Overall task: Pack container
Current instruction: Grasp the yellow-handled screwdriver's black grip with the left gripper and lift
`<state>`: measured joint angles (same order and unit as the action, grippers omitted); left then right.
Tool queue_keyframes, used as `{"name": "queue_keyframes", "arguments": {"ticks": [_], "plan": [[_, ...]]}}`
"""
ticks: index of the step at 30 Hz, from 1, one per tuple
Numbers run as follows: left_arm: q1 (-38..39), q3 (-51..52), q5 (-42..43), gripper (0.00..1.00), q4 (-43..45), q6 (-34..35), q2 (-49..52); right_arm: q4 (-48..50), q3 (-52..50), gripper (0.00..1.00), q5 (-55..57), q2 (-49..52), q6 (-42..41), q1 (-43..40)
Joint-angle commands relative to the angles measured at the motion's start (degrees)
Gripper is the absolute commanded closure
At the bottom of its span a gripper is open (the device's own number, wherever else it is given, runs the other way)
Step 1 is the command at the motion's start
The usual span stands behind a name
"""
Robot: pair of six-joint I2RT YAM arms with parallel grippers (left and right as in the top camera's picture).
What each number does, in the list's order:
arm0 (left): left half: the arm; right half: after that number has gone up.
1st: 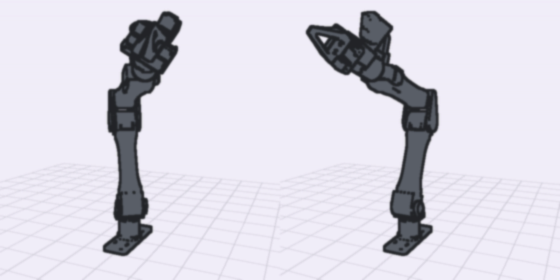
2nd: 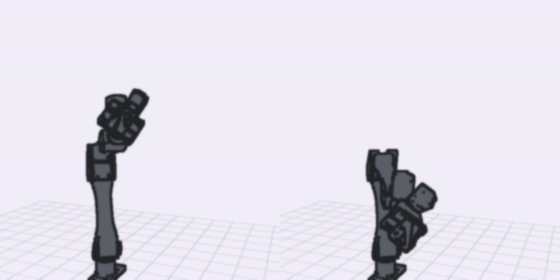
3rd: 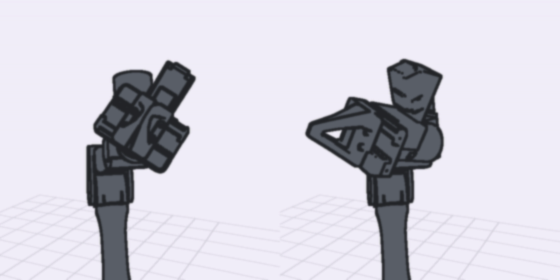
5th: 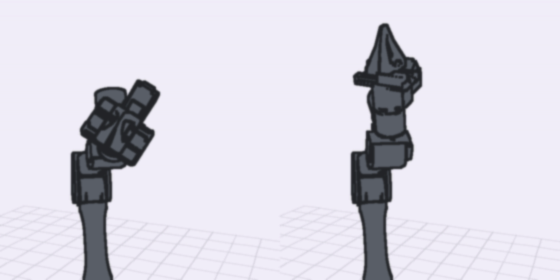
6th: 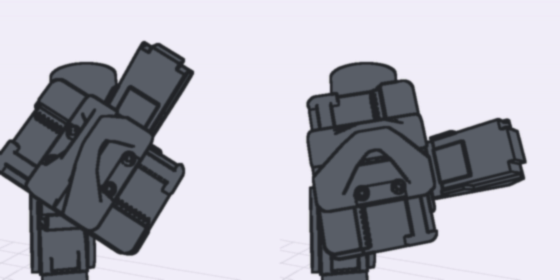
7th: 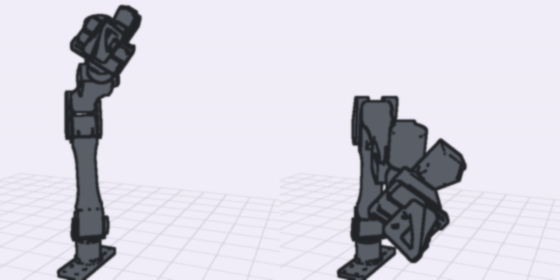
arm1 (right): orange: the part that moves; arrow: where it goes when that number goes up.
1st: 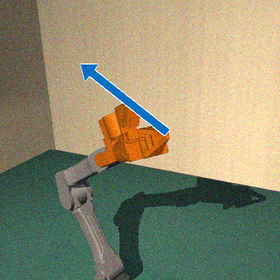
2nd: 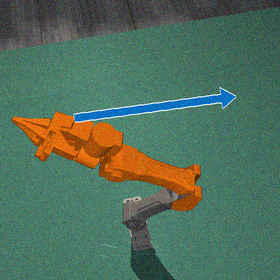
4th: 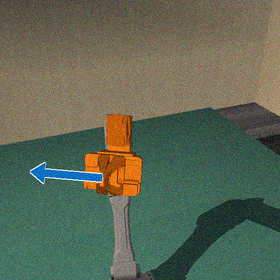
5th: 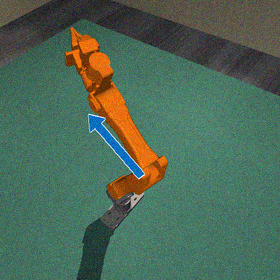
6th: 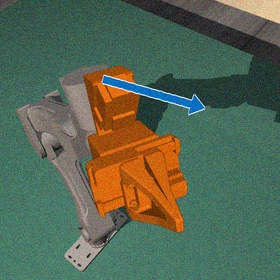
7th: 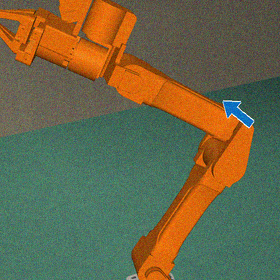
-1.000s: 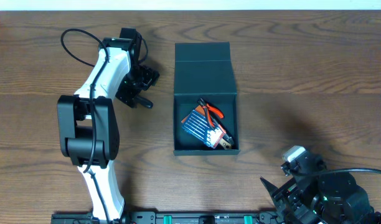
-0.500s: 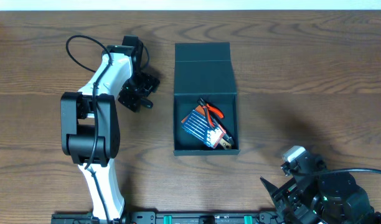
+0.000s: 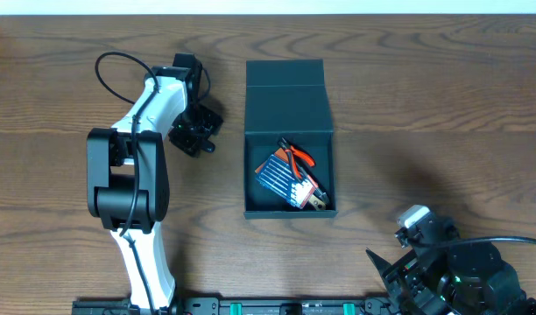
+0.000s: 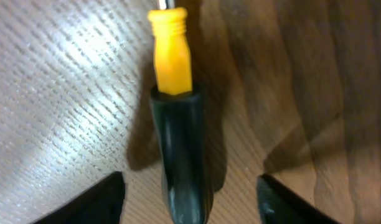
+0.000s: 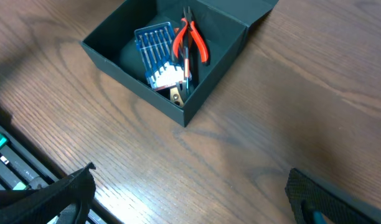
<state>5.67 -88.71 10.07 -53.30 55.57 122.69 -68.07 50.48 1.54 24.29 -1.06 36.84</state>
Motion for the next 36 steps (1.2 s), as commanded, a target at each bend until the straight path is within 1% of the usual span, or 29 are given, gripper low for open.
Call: {"name": "queue_keyframes", "arguments": {"ticks": [1,3,6,7,10,15,17,21,22,23,26,30,36], "plan": [[-0.2,0.4,-0.4,0.46,-0.1,-0.2,1.1,0.0,-0.2,0.01,0.6,-0.3,-0.8,-0.4],[-0.2,0.4,-0.4,0.52,-0.1,-0.2,1.1,0.0,-0.2,0.01,0.6,-0.3,-0.8,-0.4],[-0.2,0.4,-0.5,0.58,0.0,-0.2,1.1,0.0,-0.2,0.01,0.6,-0.3,-0.8,-0.4],[-0.2,0.4,-0.5,0.61,0.1,-0.2,1.1,0.0,-0.2,0.01,0.6,-0.3,-0.8,-0.4],[-0.2,0.4,-0.5,0.65,0.0,-0.2,1.1,0.0,-0.2,0.01,0.6,-0.3,-0.8,-0.4],[-0.2,0.4,-0.4,0.76,0.0,-0.2,1.1,0.0,-0.2,0.01,0.6,-0.3,-0.8,-0.4],[-0.2,0.4,-0.4,0.79,0.0,-0.2,1.1,0.0,-0.2,0.01,0.6,-0.3,-0.8,-0.4],[-0.2,0.4,-0.4,0.81,0.0,-0.2,1.1,0.0,-0.2,0.01,0.6,-0.3,-0.8,-0.4],[-0.2,0.4,-0.4,0.87,0.0,-0.2,1.1,0.0,-0.2,0.01,0.6,-0.3,-0.8,-0.4],[-0.2,0.4,-0.4,0.88,0.0,-0.2,1.1,0.0,-0.2,0.01,0.6,-0.3,-0.8,-0.4],[-0.2,0.4,0.0,0.90,0.0,-0.2,0.9,0.0,-0.2,0.01,0.6,-0.3,-0.8,-0.4],[-0.2,0.4,0.0,0.90,0.0,-0.2,-1.1,0.0,-0.2,0.01,0.6,-0.3,-0.8,-0.4],[-0.1,0.4,-0.2,0.90,0.0,-0.2,-9.3,0.0,-0.2,0.01,0.6,-0.3,-0.8,-0.4]]}}
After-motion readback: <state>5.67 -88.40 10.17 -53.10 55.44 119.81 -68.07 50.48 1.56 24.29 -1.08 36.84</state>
